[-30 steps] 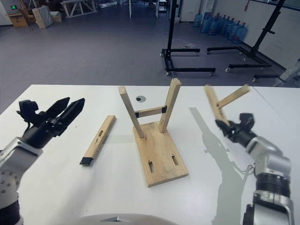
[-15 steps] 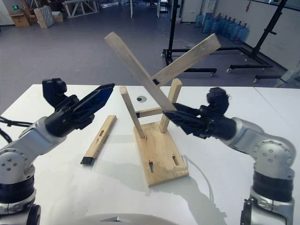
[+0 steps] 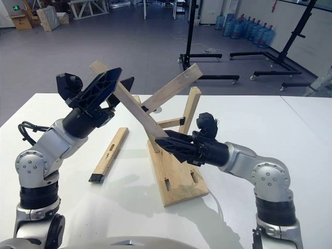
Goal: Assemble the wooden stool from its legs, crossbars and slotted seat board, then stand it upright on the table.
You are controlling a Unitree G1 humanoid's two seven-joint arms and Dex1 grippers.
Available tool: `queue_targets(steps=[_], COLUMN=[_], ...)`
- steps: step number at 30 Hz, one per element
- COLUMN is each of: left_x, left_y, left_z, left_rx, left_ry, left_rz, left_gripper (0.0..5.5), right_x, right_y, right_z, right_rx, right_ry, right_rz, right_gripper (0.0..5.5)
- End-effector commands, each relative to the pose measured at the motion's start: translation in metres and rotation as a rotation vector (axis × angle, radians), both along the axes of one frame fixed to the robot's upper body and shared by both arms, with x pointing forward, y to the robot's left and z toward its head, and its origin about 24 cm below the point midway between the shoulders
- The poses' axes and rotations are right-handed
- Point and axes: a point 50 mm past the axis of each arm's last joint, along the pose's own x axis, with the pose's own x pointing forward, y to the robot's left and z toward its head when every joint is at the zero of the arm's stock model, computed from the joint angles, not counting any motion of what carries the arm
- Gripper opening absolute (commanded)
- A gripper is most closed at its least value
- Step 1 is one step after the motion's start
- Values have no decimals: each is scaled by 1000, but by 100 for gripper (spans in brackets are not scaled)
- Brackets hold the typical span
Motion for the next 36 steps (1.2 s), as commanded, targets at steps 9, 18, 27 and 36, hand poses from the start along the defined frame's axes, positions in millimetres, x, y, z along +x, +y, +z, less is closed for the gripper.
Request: queue_targets(steps=[9, 18, 27, 36], left_x=[7, 3, 7, 12], left_y=[2, -3, 0, 4], left_z=[-4, -12, -13, -25], left_rx=[-42, 16, -3, 117], left_ry=[110, 139, 176, 164], left_rz=[-23, -40, -23, 93], left_gripper=[430, 296, 225, 219], right_x=[-2, 0, 0, 4], right_y=[8, 11, 11, 12], right_z=[-1, 1, -3, -9], right_rx=[8, 20, 9, -81], right_ry=[-8, -11, -2, -42], right_rz=[12, 0, -10, -58], right_gripper=[206, 206, 206, 206])
